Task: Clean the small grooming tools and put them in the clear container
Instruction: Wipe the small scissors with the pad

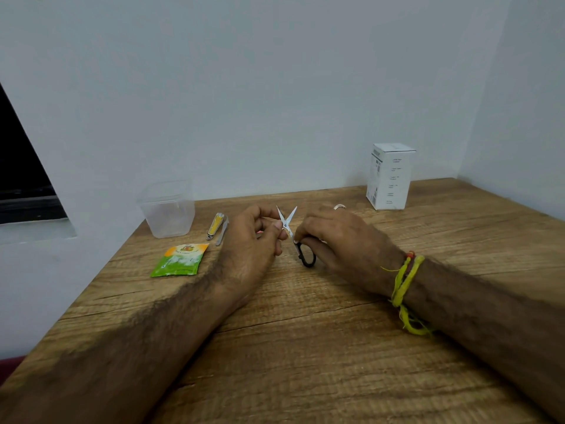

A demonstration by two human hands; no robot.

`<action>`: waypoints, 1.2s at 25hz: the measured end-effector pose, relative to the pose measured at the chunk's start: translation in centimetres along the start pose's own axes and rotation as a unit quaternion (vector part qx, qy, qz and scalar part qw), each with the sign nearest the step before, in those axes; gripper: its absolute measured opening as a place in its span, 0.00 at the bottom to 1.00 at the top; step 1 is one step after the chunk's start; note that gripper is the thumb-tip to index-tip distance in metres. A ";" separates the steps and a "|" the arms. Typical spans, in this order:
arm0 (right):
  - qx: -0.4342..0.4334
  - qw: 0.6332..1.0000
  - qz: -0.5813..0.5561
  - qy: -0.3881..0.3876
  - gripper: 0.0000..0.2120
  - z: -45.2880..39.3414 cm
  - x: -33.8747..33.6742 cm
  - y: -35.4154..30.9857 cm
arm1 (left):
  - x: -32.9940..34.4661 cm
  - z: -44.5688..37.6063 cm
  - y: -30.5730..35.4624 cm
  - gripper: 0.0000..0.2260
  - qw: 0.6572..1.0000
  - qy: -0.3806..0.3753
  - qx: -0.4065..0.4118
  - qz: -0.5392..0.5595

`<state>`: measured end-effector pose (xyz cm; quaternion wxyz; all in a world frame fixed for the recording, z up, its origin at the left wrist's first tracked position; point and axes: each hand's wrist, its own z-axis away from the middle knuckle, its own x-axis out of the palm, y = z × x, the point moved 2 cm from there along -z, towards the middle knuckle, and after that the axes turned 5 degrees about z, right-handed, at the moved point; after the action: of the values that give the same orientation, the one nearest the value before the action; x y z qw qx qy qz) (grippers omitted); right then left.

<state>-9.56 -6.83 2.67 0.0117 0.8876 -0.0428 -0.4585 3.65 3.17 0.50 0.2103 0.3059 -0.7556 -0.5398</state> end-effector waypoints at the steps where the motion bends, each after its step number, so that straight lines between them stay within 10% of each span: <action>1: 0.000 1.000 0.007 0.002 0.04 0.1 0.0 0.1 | 0.1 0.0 0.0 0.06 1.000 -0.002 -0.002 0.001; 30: 0.126 0.980 -0.090 -0.127 0.05 1.1 -1.4 -0.1 | -0.3 0.2 0.3 0.06 0.999 -0.001 -0.033 0.032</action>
<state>-11.27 -6.61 3.14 -0.1472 0.8168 -0.0213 -0.5574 3.69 3.56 0.71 0.2370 0.2738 -0.7471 -0.5574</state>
